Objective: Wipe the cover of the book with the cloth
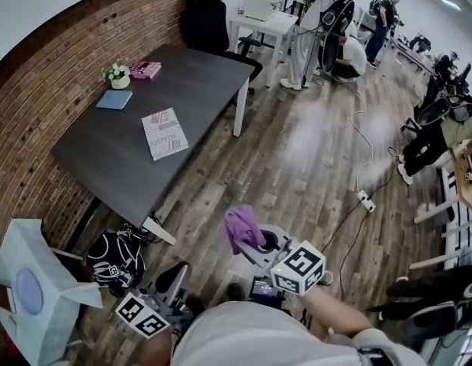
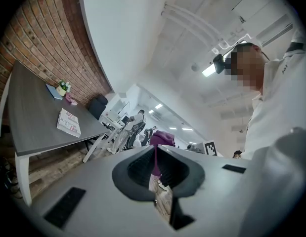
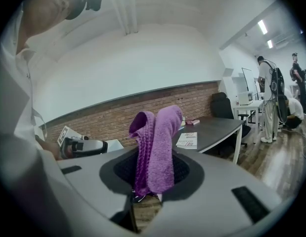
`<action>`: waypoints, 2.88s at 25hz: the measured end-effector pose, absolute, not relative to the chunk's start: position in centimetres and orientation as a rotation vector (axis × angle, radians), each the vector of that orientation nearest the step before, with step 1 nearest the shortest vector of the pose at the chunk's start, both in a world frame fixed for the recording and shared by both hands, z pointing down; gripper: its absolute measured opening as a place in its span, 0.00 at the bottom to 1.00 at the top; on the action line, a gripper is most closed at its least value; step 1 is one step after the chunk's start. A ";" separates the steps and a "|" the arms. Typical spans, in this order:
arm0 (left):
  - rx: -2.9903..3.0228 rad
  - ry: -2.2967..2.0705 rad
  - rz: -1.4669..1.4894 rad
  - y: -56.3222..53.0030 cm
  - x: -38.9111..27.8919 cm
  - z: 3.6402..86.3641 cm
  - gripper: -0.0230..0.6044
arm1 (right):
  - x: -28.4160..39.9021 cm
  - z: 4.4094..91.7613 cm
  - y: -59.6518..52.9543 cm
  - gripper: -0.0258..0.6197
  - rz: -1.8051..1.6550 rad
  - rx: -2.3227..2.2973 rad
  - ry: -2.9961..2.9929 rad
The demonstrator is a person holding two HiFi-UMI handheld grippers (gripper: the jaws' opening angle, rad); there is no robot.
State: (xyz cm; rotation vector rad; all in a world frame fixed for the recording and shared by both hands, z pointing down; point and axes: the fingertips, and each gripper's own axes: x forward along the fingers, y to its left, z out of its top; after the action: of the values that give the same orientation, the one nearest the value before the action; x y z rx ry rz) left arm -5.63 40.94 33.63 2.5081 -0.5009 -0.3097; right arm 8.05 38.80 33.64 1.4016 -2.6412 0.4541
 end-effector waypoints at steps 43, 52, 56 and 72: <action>2.472 -0.460 -0.140 17.7 -8.2 38.7 0.07 | 4.9 37.0 17.7 0.20 0.598 1.367 -2.519; 2.495 -0.433 -0.105 10.8 -10.4 39.8 0.07 | 2.4 37.6 10.9 0.20 0.548 1.377 -2.437; 2.496 -0.458 -0.082 9.3 -10.6 40.9 0.07 | 2.1 38.3 8.7 0.21 0.488 1.332 -2.425; 2.390 -0.825 0.151 -1.3 -7.5 48.5 0.25 | 3.3 44.6 -5.8 0.21 0.248 0.836 -2.366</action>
State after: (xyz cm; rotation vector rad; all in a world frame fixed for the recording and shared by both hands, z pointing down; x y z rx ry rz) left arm -7.52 -1.32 48.49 2.3896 -0.8245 0.1514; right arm 3.35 -5.81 44.61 0.8356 -2.3665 0.2476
